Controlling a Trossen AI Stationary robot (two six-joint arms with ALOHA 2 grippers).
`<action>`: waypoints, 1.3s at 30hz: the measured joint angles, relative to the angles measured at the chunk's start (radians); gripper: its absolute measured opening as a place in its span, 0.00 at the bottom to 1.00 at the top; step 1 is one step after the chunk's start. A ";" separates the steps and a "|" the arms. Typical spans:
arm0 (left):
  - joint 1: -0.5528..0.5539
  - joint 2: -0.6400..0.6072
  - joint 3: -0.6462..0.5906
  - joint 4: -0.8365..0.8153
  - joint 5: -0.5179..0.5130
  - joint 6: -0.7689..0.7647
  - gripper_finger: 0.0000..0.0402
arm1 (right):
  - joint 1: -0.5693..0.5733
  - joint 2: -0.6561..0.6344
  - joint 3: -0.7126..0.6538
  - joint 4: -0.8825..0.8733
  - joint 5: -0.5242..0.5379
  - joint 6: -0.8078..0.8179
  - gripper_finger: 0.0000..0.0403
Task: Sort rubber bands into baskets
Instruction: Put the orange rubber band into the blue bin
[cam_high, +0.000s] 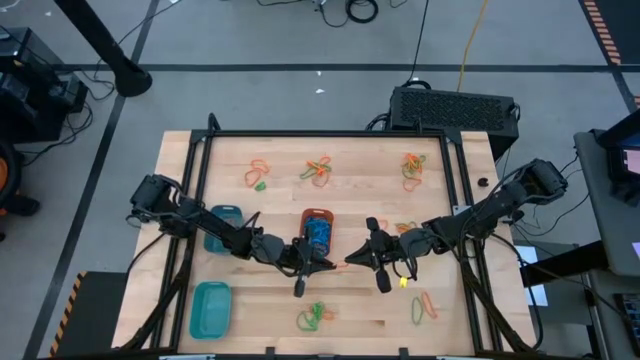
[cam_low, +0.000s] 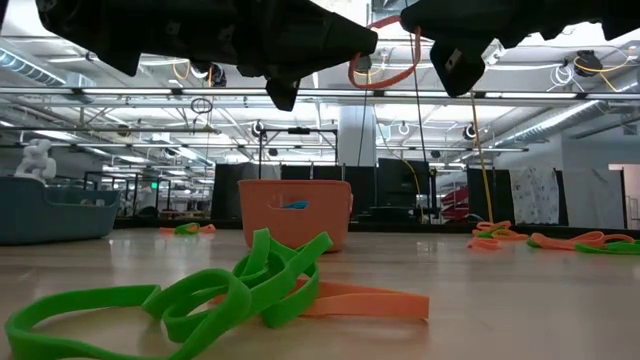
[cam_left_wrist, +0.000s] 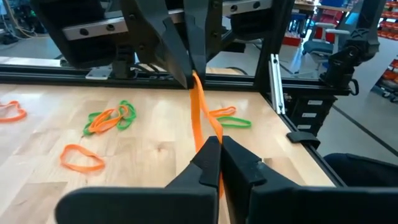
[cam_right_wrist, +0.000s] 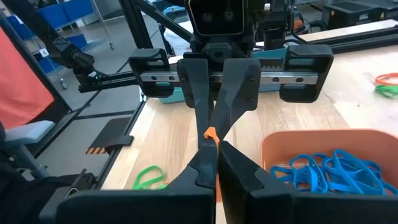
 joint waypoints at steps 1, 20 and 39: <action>0.000 0.000 0.000 0.000 0.000 0.000 0.01 | 0.000 0.000 0.000 0.000 0.000 -0.007 0.00; -0.018 -0.236 -0.001 -0.446 -0.124 0.031 0.00 | -0.053 0.000 0.000 -0.103 0.001 -0.043 0.48; -0.053 -0.580 -0.001 -1.648 -0.226 -0.593 0.00 | -0.051 0.000 0.000 -0.117 -0.005 0.012 0.53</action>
